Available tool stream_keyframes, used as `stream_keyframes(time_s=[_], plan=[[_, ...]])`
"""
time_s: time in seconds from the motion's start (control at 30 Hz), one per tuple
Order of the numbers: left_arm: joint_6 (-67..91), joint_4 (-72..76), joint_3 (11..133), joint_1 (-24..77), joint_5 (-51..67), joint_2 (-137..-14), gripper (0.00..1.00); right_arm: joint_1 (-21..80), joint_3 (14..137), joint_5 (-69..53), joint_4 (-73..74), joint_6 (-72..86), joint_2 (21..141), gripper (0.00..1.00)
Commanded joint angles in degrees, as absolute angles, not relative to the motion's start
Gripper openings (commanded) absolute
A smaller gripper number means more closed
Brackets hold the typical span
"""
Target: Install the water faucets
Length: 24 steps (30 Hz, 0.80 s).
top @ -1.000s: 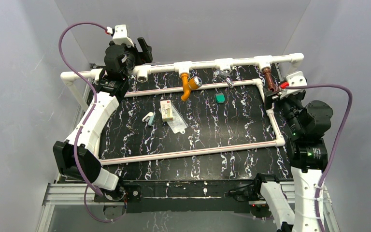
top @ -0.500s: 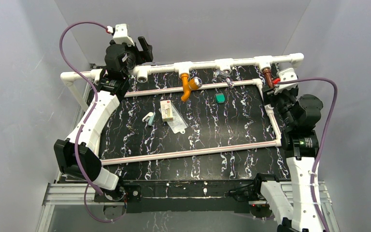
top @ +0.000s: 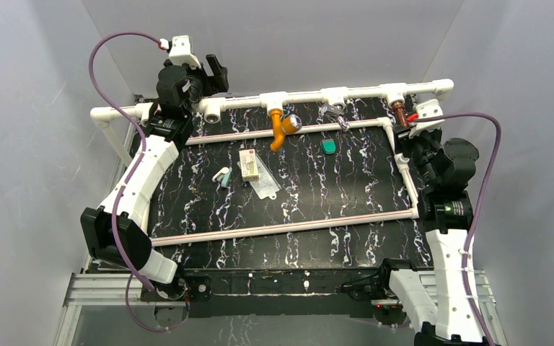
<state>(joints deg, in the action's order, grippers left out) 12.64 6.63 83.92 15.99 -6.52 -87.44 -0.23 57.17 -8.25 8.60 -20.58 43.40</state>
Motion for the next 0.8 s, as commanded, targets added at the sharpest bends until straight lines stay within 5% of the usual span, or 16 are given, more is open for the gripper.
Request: stream_keyframes(time_s=[0.0, 0.23, 0.53, 0.77], plan=[[12.63, -9.40, 77.71, 15.65, -6.15, -95.80, 0.79, -0.08, 55.96, -6.86, 5.21, -19.39, 43.68, 0.58], [12.66, -9.48, 77.70, 15.69, -6.11, -95.85, 0.79, -0.03, 55.57, -5.75, 4.71, -19.02, 43.48, 0.49], [12.66, -9.43, 77.73, 15.65, -6.08, -95.89, 0.79, -0.02, 56.22, -6.11, 4.98, -13.97, 43.68, 0.01], [12.66, -9.47, 77.75, 15.64, -6.11, -95.89, 0.79, -0.06, 56.12, -7.72, 3.16, -3.67, 43.52, 0.01]])
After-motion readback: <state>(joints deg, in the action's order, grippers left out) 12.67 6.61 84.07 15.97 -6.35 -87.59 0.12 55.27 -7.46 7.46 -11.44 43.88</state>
